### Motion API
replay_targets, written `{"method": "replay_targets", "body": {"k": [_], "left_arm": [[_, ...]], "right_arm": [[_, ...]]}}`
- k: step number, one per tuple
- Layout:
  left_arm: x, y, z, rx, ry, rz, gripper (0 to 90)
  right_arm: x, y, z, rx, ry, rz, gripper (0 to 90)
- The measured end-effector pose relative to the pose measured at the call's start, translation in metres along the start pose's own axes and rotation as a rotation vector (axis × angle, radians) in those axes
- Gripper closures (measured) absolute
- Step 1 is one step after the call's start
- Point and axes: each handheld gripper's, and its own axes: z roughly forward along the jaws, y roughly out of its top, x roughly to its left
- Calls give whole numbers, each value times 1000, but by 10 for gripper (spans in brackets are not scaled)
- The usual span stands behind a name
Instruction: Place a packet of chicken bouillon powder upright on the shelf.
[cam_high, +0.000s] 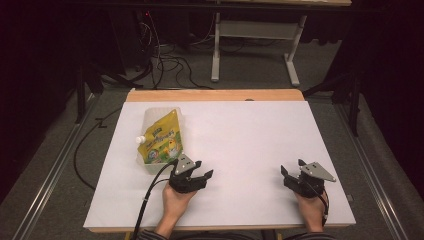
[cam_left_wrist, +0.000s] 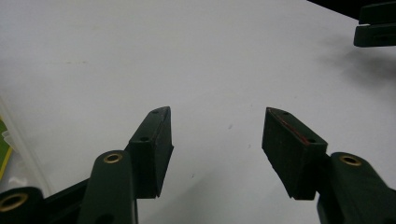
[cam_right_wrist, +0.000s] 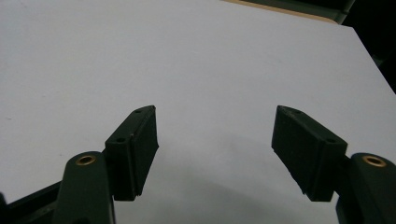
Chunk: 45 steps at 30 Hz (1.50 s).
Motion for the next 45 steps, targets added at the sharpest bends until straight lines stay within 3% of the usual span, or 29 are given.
{"method": "replay_targets", "body": {"k": [10,21,33,45], "left_arm": [[2,-2,8,12,18,-10,428],[1,-4,12,4,39,7,425],[-4,-6,16,20,64,52,417],[-17,-6,21,74,115,165,391]], "right_arm": [[0,0,0,0,0,0,318],[0,0,0,1,-1,-2,318],[0,0,0,4,-1,-7,318],[0,0,0,4,1,-9,318]]}}
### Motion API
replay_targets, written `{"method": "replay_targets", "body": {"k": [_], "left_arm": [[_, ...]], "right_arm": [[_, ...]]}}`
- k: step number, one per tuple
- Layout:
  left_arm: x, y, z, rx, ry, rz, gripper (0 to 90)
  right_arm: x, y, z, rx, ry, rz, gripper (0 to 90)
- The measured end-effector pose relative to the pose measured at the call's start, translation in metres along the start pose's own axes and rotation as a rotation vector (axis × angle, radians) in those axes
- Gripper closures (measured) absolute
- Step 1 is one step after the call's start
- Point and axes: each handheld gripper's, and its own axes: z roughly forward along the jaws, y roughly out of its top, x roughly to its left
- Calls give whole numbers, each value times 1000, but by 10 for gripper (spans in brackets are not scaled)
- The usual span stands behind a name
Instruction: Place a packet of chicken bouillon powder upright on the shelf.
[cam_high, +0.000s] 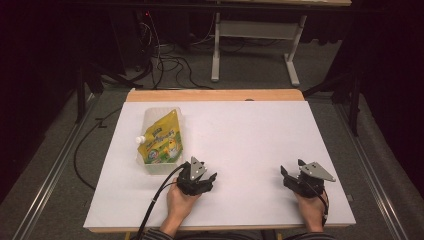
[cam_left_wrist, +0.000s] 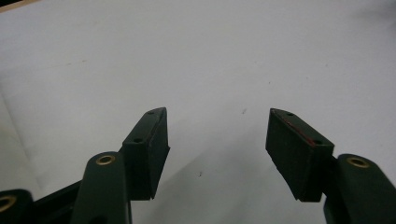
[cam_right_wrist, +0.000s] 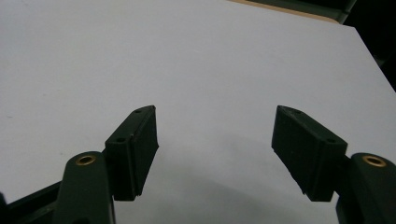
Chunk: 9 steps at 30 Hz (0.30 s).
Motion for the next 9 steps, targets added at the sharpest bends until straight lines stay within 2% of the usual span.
{"method": "replay_targets", "body": {"k": [9], "left_arm": [[0,0,1,-2,-2,-11,387]], "right_arm": [[0,0,0,-1,3,1,317]]}}
